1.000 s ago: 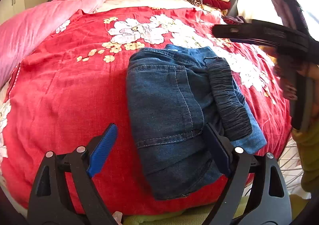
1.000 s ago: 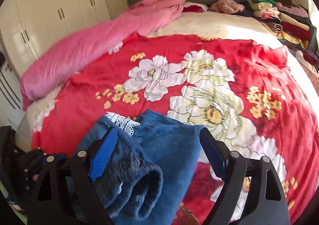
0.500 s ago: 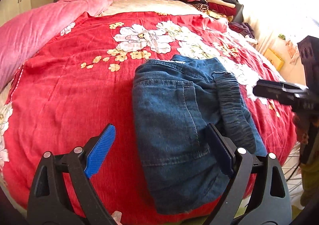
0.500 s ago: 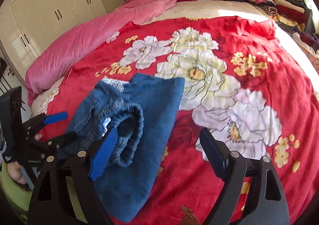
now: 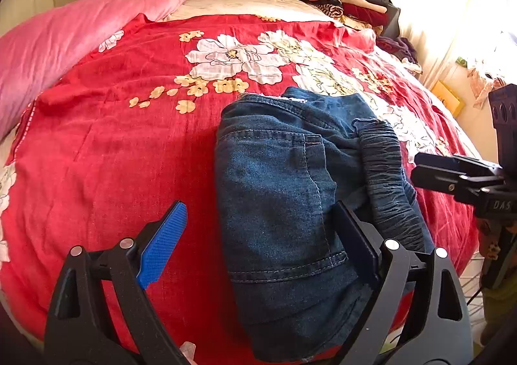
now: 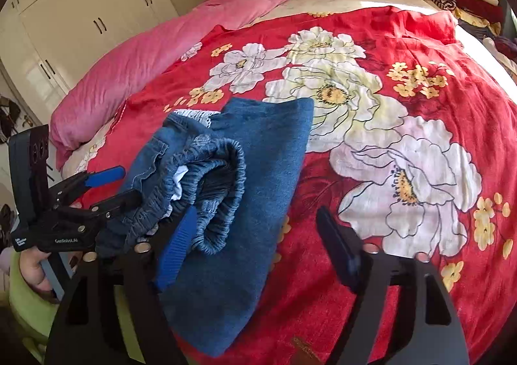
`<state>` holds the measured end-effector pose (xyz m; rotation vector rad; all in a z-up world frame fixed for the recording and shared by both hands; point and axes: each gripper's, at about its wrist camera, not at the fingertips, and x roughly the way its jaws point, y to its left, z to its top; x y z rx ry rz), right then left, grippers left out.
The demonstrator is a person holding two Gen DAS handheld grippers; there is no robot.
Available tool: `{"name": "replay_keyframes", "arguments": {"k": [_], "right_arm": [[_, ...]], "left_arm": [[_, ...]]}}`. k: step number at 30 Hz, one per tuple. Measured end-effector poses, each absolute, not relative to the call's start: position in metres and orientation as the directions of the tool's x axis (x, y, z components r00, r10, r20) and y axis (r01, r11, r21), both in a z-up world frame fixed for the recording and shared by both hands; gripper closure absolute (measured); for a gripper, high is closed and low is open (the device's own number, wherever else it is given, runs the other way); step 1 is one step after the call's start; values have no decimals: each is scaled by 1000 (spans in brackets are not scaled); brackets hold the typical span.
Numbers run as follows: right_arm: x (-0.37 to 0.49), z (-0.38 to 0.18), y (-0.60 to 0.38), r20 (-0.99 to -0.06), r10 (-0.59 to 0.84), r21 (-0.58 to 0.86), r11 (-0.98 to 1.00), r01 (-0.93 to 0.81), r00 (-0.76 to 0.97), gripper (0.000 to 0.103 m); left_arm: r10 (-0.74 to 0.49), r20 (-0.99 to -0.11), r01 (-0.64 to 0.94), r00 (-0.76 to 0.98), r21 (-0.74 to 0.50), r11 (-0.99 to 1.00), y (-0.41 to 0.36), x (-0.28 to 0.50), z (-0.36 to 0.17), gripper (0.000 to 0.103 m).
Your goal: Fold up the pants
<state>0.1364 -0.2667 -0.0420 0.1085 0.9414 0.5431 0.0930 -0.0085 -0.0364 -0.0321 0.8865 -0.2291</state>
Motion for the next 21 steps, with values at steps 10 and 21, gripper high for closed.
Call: {"name": "replay_keyframes", "arguments": {"k": [10,21], "right_arm": [[143,-51,-260,-734,515,352,847,-399,444,37],[151,-65,-249,-727,556,381,815,-436,404,59]], "left_arm": [[-210,-773,181,599,-124,976,-11,98,-41,19],[-251,-788,200,562,-166,966,-22,115,-50,40]]}}
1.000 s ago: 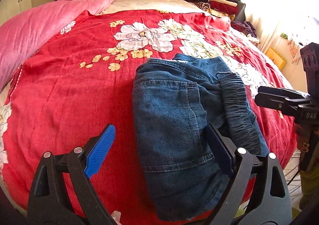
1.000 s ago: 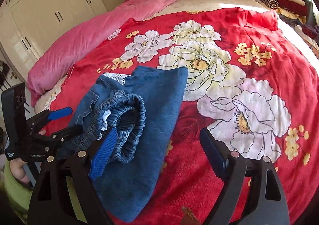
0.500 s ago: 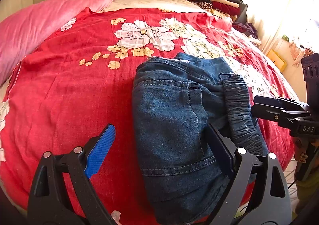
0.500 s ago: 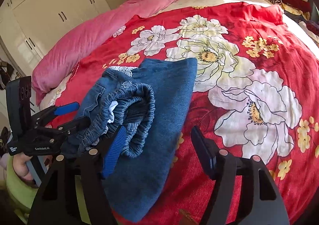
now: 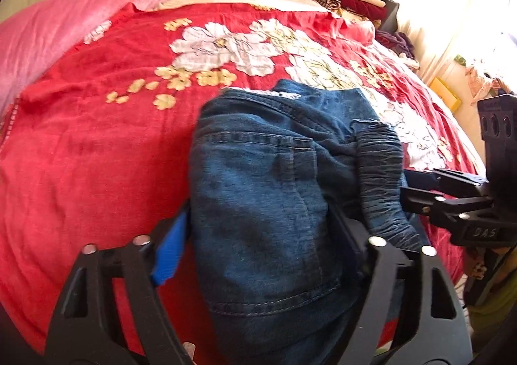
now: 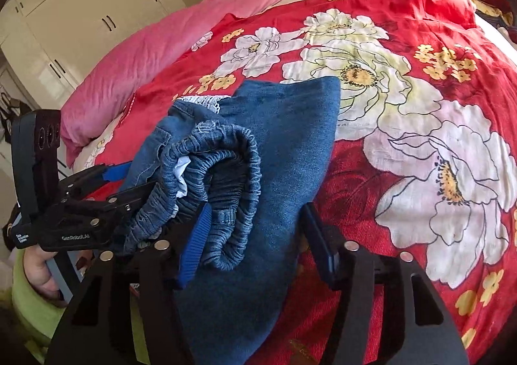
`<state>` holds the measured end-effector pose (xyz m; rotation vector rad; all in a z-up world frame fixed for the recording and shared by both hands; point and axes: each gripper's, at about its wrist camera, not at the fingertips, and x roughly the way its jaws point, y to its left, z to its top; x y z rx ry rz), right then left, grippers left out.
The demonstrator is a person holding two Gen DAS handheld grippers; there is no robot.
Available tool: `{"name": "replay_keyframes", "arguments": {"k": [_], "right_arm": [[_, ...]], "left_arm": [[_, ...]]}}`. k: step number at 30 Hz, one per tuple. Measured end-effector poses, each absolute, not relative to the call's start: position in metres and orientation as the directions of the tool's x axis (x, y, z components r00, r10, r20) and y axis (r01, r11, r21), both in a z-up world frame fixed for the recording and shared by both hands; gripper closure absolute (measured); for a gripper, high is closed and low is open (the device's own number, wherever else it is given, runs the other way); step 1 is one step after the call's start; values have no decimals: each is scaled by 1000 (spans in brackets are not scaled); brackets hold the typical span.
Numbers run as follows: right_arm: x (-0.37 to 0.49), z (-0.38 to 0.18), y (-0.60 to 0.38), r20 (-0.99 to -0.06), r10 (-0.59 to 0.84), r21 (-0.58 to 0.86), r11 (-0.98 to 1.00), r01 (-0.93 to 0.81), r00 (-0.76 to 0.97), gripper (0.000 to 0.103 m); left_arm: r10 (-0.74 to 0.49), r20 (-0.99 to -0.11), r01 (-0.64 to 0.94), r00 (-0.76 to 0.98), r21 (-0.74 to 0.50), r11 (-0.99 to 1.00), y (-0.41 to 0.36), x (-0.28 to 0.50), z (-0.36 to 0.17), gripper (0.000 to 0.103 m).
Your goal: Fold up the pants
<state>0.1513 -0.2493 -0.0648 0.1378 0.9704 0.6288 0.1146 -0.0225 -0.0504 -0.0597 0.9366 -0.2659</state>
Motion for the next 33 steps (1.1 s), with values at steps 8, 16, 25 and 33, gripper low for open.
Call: {"name": "replay_keyframes", "arguments": {"k": [8,16,25,33], "right_arm": [[146,-39,-234,-668,588,306,775,-552,456,85],[176,-5,-228,-605,573,227,790,-570,553,85],[218,-36,-227,-704,462,206,859,-468,540,80],[217,-54,-242,-749,369,172,910,-377,550,52]], "left_arm": [[-292,-752,216,590,-201,955,-28,120,-33,76],[-265,-703,218,660,-158,963,-32,149,-3,76],[-184,-739,177,649,-88,980,-31,177,-24,74],[-169,-754,169,634,-78,983,-25,177,-35,55]]}}
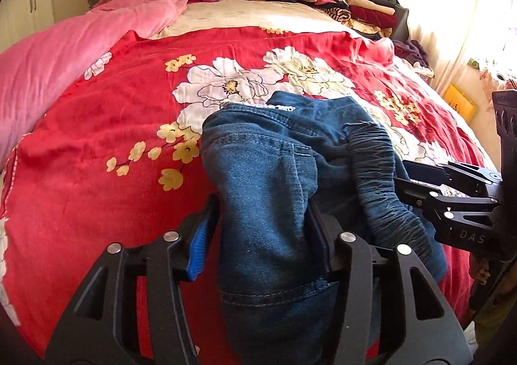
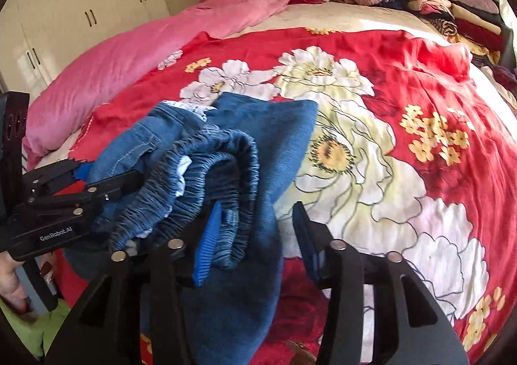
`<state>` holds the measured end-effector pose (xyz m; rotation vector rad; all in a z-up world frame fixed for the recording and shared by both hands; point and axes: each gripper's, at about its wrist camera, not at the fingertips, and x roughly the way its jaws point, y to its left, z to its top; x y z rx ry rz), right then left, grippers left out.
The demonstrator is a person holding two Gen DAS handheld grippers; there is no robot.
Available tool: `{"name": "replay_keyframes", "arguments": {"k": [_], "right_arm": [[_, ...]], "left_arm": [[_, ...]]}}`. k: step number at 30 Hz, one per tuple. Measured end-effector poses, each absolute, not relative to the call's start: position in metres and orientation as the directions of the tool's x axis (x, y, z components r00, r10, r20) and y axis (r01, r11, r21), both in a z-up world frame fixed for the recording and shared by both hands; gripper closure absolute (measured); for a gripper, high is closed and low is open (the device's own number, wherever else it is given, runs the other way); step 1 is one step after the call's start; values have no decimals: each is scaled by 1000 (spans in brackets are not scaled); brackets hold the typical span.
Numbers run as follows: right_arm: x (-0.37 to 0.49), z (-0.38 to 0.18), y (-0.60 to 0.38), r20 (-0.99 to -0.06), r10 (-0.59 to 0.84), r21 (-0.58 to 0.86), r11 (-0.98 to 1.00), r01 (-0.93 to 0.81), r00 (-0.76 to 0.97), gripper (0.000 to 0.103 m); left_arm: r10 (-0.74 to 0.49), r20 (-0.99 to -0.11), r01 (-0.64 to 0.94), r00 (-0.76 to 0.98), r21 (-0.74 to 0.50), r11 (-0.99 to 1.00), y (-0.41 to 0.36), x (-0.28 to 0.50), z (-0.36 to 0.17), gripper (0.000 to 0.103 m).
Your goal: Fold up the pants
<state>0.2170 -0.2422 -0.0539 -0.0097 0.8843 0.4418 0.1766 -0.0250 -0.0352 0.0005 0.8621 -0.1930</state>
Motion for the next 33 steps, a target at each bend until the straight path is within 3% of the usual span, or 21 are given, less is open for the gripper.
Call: {"name": "replay_keyframes", "arguments": {"k": [9,12,15,25,28,33], "right_arm": [[208,-50,-248,-743,352,166,921,-353,569,45],[202,-44,-253,-732,347,162,924,-346,586,34],[195,-36,-259,-719,343,155,927,-343,605,32],[172,-11,-266,-663,337,117,929,-352,669,8],[168,-5,-265,-652,339,111,928,-357,678,8],[164,5,-263,-630,333,101,931,-352,701,8]], "left_arm": [[-170,-757,163,631,-86,983,-21,170,-35,42],[-165,-756,160,633,-82,984,-20,167,-33,36],[-159,-755,154,636,-78,985,-19,163,-31,34],[-148,-731,128,666,-84,988,-12,148,-16,17],[-144,-723,120,675,-85,989,-10,145,-12,10],[-130,-715,106,687,-78,991,-6,141,-4,10]]}}
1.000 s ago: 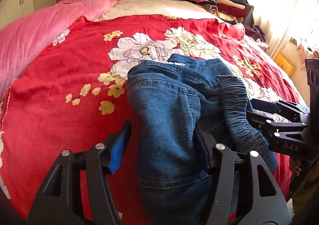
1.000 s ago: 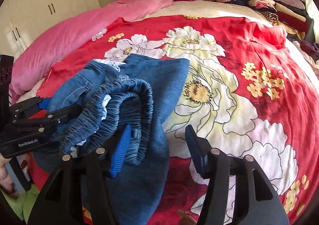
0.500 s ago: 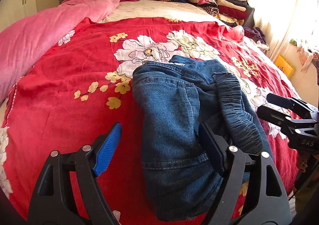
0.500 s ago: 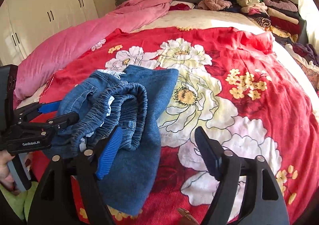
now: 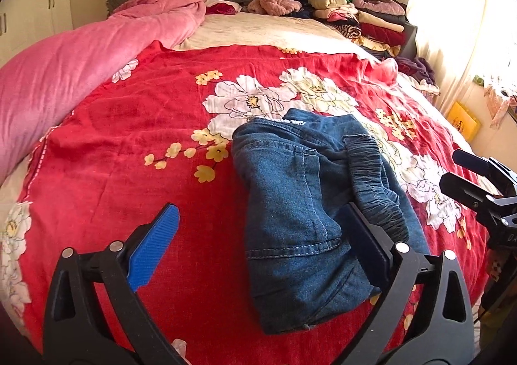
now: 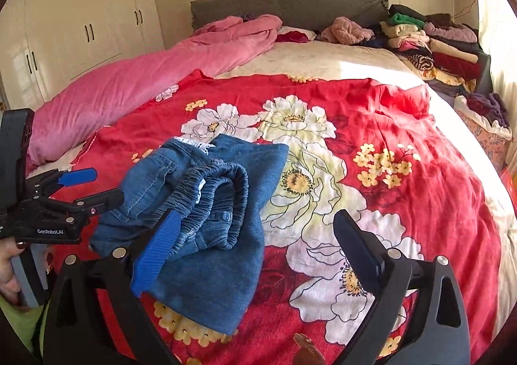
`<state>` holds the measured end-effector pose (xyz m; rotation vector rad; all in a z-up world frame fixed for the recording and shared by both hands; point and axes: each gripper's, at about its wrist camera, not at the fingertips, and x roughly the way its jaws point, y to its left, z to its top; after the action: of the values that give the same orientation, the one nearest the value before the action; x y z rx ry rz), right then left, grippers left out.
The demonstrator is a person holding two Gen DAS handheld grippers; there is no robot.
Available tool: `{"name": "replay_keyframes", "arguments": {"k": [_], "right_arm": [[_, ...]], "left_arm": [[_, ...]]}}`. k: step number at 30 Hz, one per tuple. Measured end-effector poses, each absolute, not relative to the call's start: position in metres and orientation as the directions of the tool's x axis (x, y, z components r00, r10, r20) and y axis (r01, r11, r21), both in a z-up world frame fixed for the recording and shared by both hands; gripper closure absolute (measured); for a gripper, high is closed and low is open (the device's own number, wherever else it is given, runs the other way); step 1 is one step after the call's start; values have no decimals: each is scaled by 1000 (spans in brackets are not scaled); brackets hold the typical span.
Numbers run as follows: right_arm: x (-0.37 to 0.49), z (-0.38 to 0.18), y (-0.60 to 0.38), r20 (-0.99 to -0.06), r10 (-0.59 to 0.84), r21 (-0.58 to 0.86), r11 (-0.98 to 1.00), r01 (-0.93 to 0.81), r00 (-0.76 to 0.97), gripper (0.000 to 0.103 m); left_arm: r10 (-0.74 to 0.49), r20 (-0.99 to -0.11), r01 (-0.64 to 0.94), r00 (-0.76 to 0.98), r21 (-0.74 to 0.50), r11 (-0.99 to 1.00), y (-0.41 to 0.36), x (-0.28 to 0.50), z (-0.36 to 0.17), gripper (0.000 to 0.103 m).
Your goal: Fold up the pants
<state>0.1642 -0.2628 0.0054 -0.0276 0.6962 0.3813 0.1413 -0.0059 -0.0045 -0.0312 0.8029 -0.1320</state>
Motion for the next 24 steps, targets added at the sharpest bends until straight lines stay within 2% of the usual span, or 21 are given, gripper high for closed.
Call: {"name": "replay_keyframes", "arguments": {"k": [1,15,24], "right_arm": [[163,8,-263,-625,337,105,930,-352,704,4],[121,42,-270,-543,340,77,930,-358,767,4],[95,44,-271,-544,361,79,921,-381,757,4]], "left_arm": [[-129,-714,103,688,-79,991,-5,140,-3,10],[-148,-650,109,746,-100,989,-1,104,31,10],[-133,-633,89,762,-102,991,3,69,43,9]]}}
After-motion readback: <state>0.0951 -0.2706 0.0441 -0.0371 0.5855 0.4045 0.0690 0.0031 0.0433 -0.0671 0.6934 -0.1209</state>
